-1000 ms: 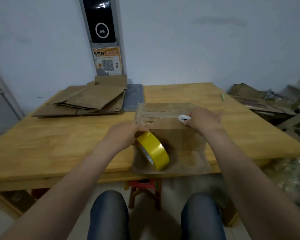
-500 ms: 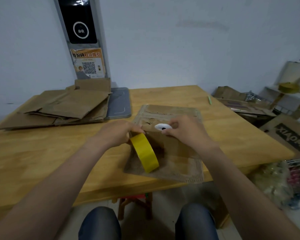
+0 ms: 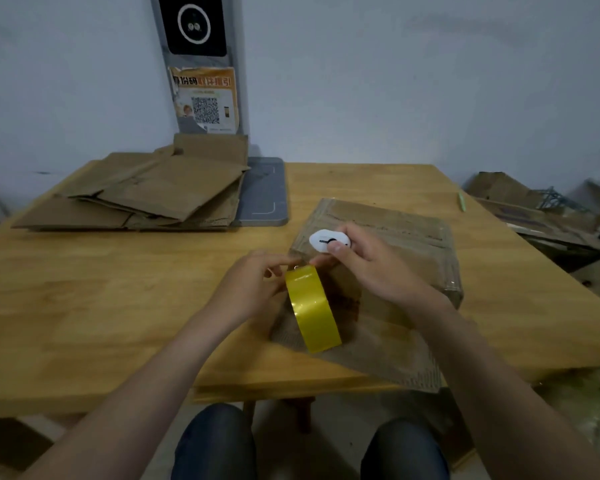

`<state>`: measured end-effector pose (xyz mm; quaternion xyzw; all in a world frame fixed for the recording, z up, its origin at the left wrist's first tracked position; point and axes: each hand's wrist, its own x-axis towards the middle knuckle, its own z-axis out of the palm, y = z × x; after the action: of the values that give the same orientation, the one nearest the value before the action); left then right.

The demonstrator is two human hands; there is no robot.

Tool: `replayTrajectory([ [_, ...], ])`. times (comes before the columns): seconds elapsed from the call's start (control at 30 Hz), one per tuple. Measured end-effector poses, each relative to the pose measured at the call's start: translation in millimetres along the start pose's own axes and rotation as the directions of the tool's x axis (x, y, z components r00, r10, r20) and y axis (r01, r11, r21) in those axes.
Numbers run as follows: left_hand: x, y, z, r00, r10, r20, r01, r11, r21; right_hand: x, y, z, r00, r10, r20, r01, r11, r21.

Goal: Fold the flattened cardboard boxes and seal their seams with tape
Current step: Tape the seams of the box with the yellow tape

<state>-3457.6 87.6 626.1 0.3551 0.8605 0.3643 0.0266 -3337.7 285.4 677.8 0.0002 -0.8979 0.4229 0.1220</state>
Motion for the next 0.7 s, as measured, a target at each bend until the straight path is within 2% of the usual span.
replayTrajectory([
  [0.07,-11.5,7.8,2.7,0.985,-0.167,0.033,0.17,0.965,-0.198,-0.3,-1.0,0.0,1.0,-0.001,-0.015,0.001,1.0,0.012],
  [0.1,-15.4,13.2,2.7,0.965,-0.25,0.082,0.263,0.911,-0.318,0.6,-1.9,0.0,1.0,-0.003,-0.02,0.003,1.0,0.013],
  [0.17,-20.4,25.7,-0.5,0.9,-0.372,0.225,0.434,0.739,-0.515,4.5,-2.3,0.0,1.0,-0.003,-0.021,0.003,1.0,-0.002],
  [0.23,-21.6,32.4,-1.2,0.855,-0.406,0.323,0.516,0.598,-0.613,9.9,-5.6,-0.9,1.0,-0.01,-0.016,0.01,0.999,-0.03],
  [0.37,-22.5,36.5,13.1,0.842,-0.431,0.324,0.515,0.468,-0.718,25.6,-15.9,-4.2,1.0,-0.022,0.014,0.023,0.992,-0.124],
  [0.5,-25.4,35.5,23.6,0.808,-0.441,0.39,0.504,0.174,-0.846,44.9,-29.4,-8.1,0.995,-0.008,0.096,0.035,0.959,-0.282],
  [0.57,-27.5,36.0,27.2,0.804,-0.442,0.398,0.487,0.105,-0.867,56.2,-31.4,-8.5,0.988,0.018,0.156,0.04,0.932,-0.36],
  [0.7,-30.5,36.9,33.0,0.8,-0.42,0.429,0.481,0.02,-0.877,70.7,-31.4,-0.3,0.962,-0.006,0.274,0.162,0.819,-0.55],
])
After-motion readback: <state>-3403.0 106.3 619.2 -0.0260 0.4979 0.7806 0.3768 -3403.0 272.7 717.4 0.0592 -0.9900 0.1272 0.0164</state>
